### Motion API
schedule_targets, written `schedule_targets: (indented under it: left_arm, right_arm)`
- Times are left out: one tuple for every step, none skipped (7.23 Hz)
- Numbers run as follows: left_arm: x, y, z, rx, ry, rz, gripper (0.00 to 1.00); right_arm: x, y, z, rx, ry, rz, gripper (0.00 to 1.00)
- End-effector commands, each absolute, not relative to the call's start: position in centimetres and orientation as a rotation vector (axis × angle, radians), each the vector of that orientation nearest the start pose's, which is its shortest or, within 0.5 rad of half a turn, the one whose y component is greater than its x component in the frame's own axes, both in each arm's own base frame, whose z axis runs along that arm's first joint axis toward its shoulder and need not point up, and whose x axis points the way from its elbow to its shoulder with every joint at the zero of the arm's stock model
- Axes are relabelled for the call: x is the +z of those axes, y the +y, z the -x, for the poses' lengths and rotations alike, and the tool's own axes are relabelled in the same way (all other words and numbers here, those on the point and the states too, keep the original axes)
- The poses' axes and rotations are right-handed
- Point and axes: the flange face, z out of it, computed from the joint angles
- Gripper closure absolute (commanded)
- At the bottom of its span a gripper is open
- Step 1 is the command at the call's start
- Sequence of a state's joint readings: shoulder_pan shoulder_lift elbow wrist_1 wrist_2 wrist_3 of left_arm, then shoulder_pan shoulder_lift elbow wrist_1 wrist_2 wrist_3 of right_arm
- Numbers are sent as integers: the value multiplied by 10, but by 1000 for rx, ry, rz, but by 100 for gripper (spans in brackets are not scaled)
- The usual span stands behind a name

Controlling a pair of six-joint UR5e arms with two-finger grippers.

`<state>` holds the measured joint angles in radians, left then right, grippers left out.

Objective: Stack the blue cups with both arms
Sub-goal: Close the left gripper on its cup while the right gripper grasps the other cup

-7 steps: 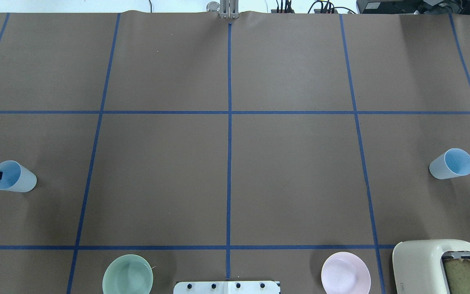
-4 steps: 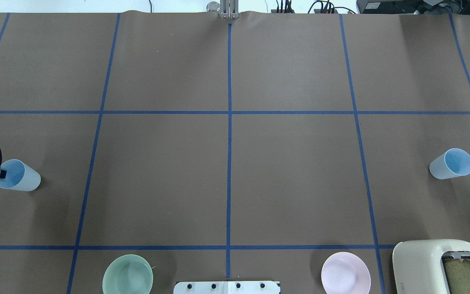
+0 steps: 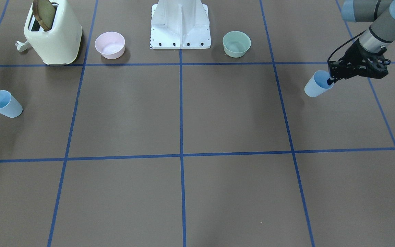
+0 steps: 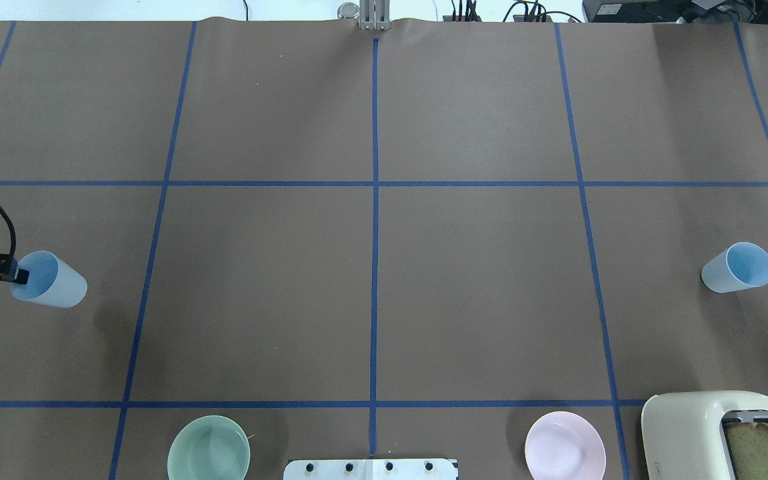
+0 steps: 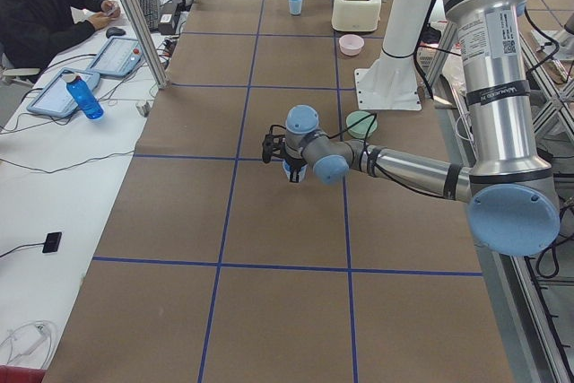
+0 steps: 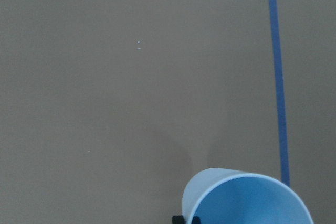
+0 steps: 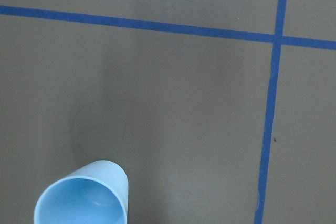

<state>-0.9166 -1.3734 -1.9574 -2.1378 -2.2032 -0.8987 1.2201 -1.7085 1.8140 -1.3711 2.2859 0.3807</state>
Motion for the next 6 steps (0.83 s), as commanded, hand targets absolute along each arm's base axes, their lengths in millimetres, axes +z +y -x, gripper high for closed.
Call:
schedule_targets:
  left_arm:
    - [442,-408,-214,-4,928,-89,100]
    - [439,-409,-216,-8,930,-87,100]
    - [431,-414,-220,-9,929,-91,100]
    - [421,-421,-223,-14,925,-88,100]
    - [414,-424,-226,-16,923,-87,100]
    - [407,-427,-228,-20,920,-85,100]
  right_arm:
    - [588,-452,121,-75,-788,-18,0]
    - [595,-459,126,-75,-783,-8,0]
    - [602,-463,128,-79,-783,-13,0]
    - [605,-463,129,-83,-788,-19,0]
    - [606,-460,128,-82,-790,-16,0]
    - [607,-457,127,-83,-791,-18,0]
